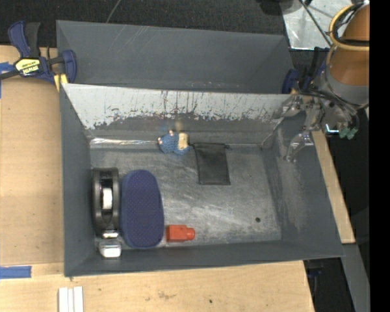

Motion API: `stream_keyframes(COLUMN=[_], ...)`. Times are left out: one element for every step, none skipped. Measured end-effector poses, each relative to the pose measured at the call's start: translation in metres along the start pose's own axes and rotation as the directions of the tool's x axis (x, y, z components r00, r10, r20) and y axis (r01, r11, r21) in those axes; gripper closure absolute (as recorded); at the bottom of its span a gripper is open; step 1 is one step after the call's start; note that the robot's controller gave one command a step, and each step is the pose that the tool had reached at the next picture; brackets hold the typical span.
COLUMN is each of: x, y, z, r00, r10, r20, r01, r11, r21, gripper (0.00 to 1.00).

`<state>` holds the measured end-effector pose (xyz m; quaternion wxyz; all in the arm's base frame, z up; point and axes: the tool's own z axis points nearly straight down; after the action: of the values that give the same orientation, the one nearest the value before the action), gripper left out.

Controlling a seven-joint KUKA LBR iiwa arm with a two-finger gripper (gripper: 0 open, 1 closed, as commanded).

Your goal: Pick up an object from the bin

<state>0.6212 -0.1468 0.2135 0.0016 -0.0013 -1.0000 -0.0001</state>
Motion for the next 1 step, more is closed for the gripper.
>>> stream_keyframes(x=[-0.0015], y=[0.0814], z=[0.1314], r00=[0.998], r10=[0.066], r20=[0.009], r01=[-0.066], r11=[0.998], r21=[0.001], gripper=[0.0])
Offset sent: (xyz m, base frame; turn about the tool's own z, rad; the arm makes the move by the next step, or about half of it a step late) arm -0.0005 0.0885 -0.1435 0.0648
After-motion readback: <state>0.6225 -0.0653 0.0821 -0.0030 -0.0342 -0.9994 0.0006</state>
